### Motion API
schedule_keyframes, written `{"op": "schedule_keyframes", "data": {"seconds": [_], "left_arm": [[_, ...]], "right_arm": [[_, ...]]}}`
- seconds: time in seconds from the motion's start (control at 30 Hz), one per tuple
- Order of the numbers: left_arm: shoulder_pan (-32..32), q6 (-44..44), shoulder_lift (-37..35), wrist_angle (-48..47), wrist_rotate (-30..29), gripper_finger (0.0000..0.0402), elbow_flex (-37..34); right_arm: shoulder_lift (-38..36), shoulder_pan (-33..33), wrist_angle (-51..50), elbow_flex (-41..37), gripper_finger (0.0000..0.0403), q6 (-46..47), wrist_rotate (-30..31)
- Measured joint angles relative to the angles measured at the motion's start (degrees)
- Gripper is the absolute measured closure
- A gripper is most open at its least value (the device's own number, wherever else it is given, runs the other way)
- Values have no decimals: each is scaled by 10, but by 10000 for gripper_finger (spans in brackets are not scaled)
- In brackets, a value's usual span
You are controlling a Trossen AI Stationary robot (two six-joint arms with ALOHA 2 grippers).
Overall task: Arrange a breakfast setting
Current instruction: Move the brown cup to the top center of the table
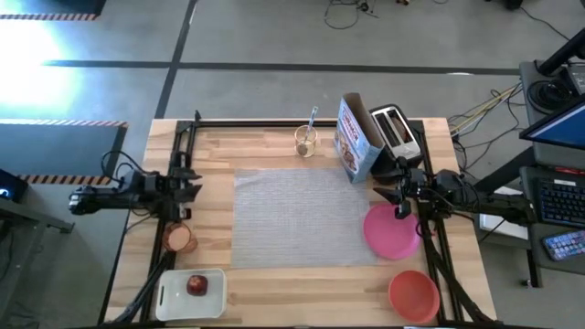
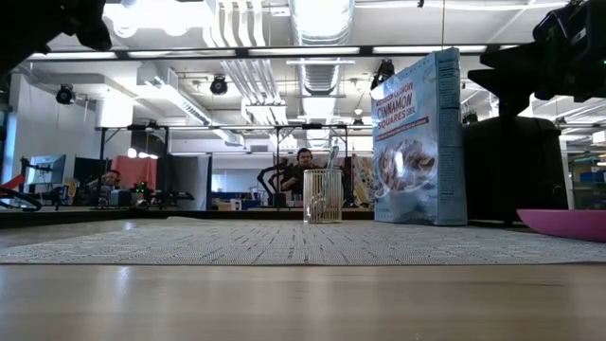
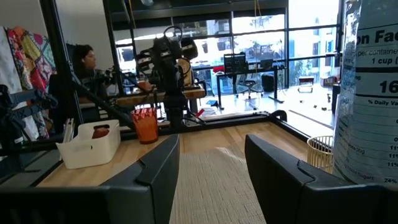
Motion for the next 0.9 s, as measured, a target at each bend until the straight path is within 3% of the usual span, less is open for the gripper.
{"op": "schedule_keyframes", "data": {"seconds": [0.17, 0.27, 0.37, 0.53, 0.73, 0.9], "left_arm": [[0, -64, 15, 28, 21, 318, 0], [0, -135, 32, 59, -1, 318, 4], [0, -171, 59, 22, -32, 318, 36], [0, -194, 147, -77, -98, 318, 119], [0, -261, 253, -270, -291, 318, 236], [0, -381, 333, -469, -313, 318, 313]], "right_arm": [[0, 0, 0, 0, 232, 0, 0], [0, 0, 0, 0, 232, 0, 0], [0, 0, 0, 0, 232, 0, 0], [0, 0, 0, 0, 232, 0, 0], [0, 0, 0, 0, 232, 0, 0], [0, 0, 0, 0, 232, 0, 0]]}}
